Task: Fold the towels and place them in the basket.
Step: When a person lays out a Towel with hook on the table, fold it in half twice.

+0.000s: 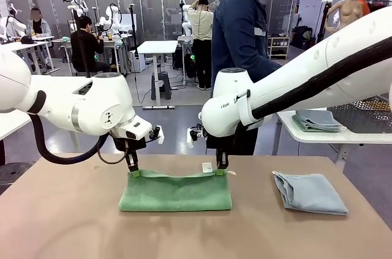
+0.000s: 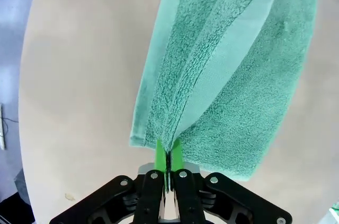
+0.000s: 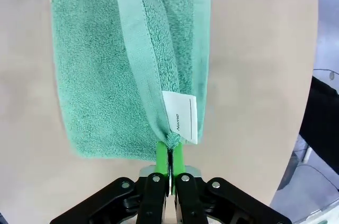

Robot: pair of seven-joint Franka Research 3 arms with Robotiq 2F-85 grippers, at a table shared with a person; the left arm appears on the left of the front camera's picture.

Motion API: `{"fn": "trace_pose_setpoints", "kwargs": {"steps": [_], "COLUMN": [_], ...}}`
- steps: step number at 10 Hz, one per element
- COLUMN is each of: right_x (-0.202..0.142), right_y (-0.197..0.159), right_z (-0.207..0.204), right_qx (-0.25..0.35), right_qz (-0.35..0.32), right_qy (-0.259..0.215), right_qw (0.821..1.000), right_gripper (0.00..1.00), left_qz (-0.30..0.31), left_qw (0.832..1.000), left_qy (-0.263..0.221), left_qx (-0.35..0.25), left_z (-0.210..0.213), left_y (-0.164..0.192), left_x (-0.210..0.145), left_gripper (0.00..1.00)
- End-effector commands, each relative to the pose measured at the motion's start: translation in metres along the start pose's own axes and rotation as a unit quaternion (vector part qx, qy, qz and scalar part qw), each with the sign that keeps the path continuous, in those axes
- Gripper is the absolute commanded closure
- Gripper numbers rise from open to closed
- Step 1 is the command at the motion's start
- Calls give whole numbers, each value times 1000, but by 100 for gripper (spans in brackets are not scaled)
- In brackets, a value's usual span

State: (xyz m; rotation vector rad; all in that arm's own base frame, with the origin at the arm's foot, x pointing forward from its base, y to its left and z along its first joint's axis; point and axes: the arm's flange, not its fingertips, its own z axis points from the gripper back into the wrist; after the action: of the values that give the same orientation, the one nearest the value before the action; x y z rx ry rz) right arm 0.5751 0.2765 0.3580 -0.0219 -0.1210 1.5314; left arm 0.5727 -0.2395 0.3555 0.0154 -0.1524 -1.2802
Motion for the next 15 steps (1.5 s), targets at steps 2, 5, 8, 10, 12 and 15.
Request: {"fn": "trace_pose_setpoints", "kwargs": {"steps": [2,5,8,10,12,15], "right_x": [0,1,2,3,4,0], "right_y": [-16,-20,-20,-19,-16,-11], "right_z": [-6,-15,-14,-14,-8,6], "right_qx": [-10,-10,-9,-15,-25,-35], "right_qz": [-7,-18,-16,-11,-9,-11], "right_qy": [12,29,29,27,26,24], "right_qw": [1000,999,999,999,999,999], "right_gripper": [96,96,77,43,9,0], "left_qz": [24,30,23,18,9,5], "left_qw": [999,999,1000,1000,1000,999], "left_qy": [23,23,12,11,0,-29], "left_qx": [-3,-5,0,3,7,18], "left_z": [-6,-14,-12,-11,-3,19], "left_y": [9,16,15,12,8,2], "left_x": [6,8,6,5,-1,-13], "left_gripper": [96,96,75,39,3,0]}}
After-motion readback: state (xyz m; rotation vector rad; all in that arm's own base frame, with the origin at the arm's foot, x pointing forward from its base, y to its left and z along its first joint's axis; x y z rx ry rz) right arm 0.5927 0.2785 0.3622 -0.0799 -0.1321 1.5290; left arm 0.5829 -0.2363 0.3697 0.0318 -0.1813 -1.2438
